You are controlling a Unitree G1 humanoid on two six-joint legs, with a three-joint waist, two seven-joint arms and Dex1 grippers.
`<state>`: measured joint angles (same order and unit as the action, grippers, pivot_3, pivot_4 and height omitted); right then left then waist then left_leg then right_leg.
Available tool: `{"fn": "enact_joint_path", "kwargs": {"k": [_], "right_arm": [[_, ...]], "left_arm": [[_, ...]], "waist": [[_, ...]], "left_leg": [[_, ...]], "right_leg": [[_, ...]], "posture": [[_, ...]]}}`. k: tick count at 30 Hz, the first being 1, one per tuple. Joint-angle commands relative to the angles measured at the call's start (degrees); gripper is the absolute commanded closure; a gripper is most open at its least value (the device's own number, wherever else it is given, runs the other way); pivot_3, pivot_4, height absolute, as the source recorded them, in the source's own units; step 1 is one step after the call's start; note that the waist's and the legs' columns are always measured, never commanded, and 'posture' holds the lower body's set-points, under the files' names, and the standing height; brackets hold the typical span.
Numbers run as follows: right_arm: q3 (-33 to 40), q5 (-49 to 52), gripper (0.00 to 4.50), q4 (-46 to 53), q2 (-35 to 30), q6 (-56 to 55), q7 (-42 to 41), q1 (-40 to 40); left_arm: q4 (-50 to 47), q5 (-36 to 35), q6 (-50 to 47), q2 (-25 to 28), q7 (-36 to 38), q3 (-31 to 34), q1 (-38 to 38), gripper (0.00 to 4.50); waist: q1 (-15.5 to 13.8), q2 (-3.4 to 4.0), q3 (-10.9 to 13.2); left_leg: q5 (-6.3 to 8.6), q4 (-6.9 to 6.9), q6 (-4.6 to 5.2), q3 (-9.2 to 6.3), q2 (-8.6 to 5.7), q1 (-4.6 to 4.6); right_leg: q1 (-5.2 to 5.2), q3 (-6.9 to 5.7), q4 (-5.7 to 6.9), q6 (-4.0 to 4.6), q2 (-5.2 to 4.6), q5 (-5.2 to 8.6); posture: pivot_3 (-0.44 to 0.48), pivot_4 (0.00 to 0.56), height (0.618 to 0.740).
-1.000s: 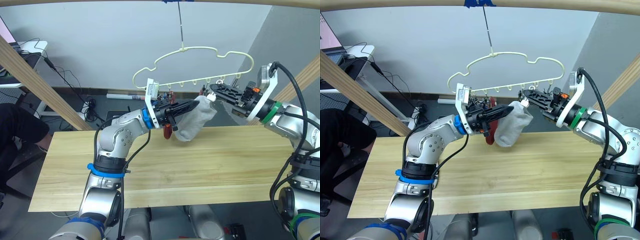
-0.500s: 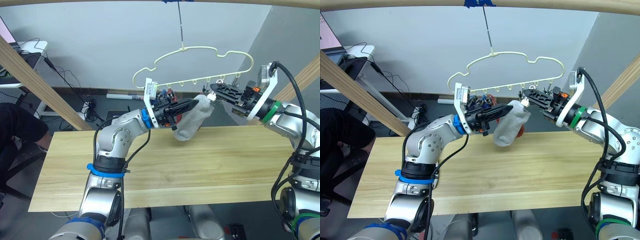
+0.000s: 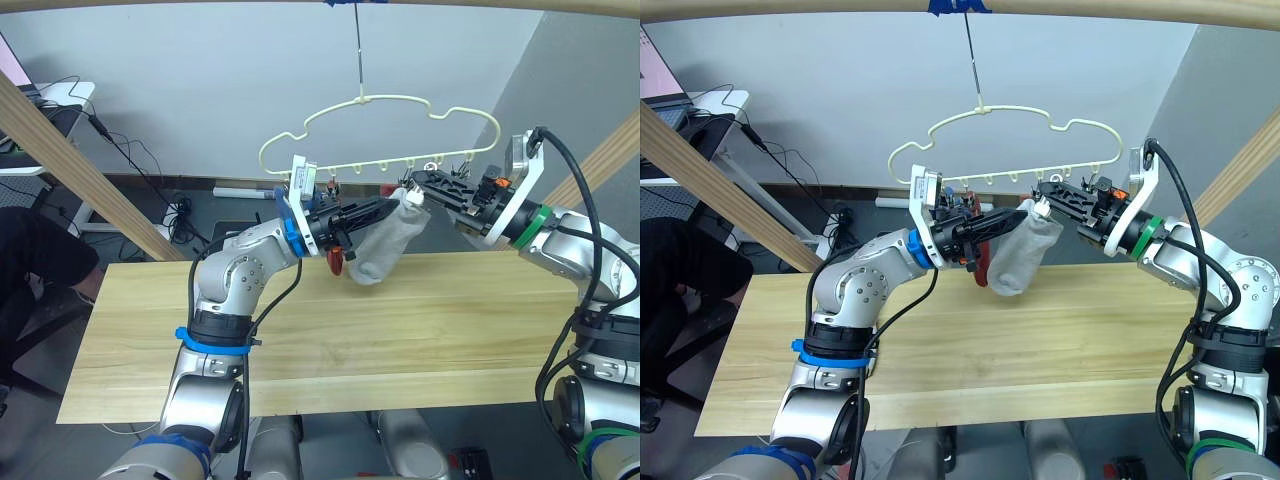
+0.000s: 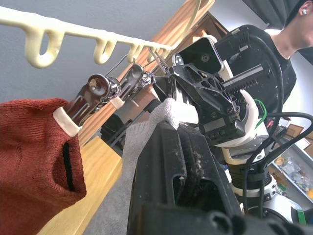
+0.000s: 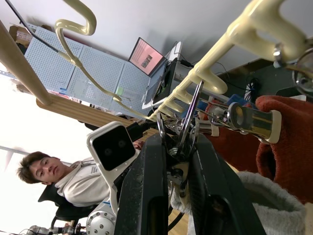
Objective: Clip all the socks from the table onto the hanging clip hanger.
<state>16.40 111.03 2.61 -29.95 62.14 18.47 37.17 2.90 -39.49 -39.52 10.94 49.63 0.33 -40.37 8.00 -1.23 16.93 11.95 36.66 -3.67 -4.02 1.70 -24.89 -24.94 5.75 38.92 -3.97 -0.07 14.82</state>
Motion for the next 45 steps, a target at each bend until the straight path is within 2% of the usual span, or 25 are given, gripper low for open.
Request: {"fn": "enact_joint_path", "kwargs": {"k": [1,6,10,14,19,23,25,31,36,39,45], "right_arm": [[0.08,1.97,2.93,2.39,-0.58,-0.41,-1.38,0.53],[0.20,1.97,1.22,2.15,-1.17,-0.33,-1.85,0.16],[0.84,1.97,0.04,2.03,-1.56,-0.31,-2.25,0.08],[1.43,1.97,0.04,2.36,-3.02,-0.07,-2.34,-1.10],[0.10,-0.26,0.04,5.92,-10.80,1.99,-5.97,-4.63],[-0.74,-3.94,0.04,8.82,-14.66,2.67,-10.76,-7.85],[-1.42,-7.98,0.04,10.22,-14.43,1.03,-11.94,-8.76],[-6.63,-30.71,0.04,17.05,-13.20,-6.05,-21.29,-10.03],[-7.93,-41.82,0.04,20.65,-8.54,-12.11,-20.65,-11.23],[-8.25,-48.61,0.64,24.12,-4.81,-15.43,-16.69,-13.08],[-11.70,-60.80,2.69,29.31,-1.63,-18.86,-15.30,-14.82]], "left_arm": [[-2.32,-1.55,0.23,-0.33,0.71,0.35,-1.11,4.50],[-2.20,-1.47,0.38,-0.29,0.84,0.35,-1.22,4.50],[-1.90,-1.30,0.48,-0.33,0.90,0.24,-1.36,4.50],[-1.69,-1.04,0.63,-0.35,0.99,0.03,-1.41,4.50],[-2.36,-1.15,0.24,0.21,0.80,0.29,-0.77,4.50],[-3.32,-1.29,-0.27,1.06,0.86,0.34,0.45,4.50],[-4.05,-1.63,-0.69,1.35,0.83,0.38,1.06,4.50],[-8.45,-3.50,-3.89,4.27,0.80,0.98,3.55,4.50],[-14.08,-6.31,-7.71,9.78,0.79,2.66,7.29,4.50],[-17.59,-9.22,-10.84,13.89,0.03,5.32,9.57,4.50],[-20.46,-12.89,-14.00,17.51,-2.59,8.45,11.18,4.50]], "waist": [[0.00,0.00,0.00],[-0.01,0.00,0.00],[-0.01,0.00,0.00],[-0.04,0.00,0.00],[-0.08,0.00,0.00],[-0.04,0.00,0.00],[0.05,0.00,0.00],[-0.05,0.00,0.00],[-0.02,0.00,0.00],[-0.07,0.00,0.00],[-0.13,0.00,0.00]], "left_leg": [[0.00,0.00,0.00,0.00,0.00,0.00],[0.00,0.00,0.00,0.00,0.00,0.00],[0.00,0.00,0.00,0.00,0.00,0.00],[0.00,0.00,0.00,0.00,0.00,0.00],[0.00,-0.01,0.00,0.01,-0.01,-0.02],[0.00,-0.01,0.00,0.02,-0.01,-0.01],[0.00,-0.01,0.00,0.02,0.01,0.01],[-0.01,0.02,-0.01,0.02,0.02,0.01],[0.00,-0.01,-0.01,0.02,0.03,0.01],[-0.01,-0.03,-0.02,0.02,0.04,-0.01],[-0.01,0.00,-0.03,0.02,0.01,-0.01]], "right_leg": [[0.00,0.00,0.00,0.00,0.00,0.00],[0.00,0.01,0.00,0.00,0.00,0.00],[0.00,0.00,0.00,0.00,0.00,0.00],[0.00,0.00,0.00,0.00,0.00,0.00],[0.00,0.01,-0.05,-0.01,-0.01,0.00],[0.00,0.02,-0.06,-0.02,0.00,0.01],[0.00,0.03,-0.05,-0.02,0.02,0.01],[-0.02,0.04,-0.04,-0.04,0.03,0.01],[-0.04,0.03,-0.06,-0.05,0.02,0.02],[-0.10,0.03,-0.03,-0.04,0.02,0.02],[-0.08,0.04,-0.03,-0.05,-0.02,0.02]], "posture": [[-0.179,0.279,0.740],[-0.180,0.280,0.740],[-0.187,0.280,0.740],[-0.191,0.280,0.740],[-0.192,0.281,0.740],[-0.197,0.280,0.740],[-0.197,0.278,0.740],[-0.188,0.269,0.740],[-0.180,0.263,0.740],[-0.176,0.263,0.740],[-0.162,0.281,0.740]]}}
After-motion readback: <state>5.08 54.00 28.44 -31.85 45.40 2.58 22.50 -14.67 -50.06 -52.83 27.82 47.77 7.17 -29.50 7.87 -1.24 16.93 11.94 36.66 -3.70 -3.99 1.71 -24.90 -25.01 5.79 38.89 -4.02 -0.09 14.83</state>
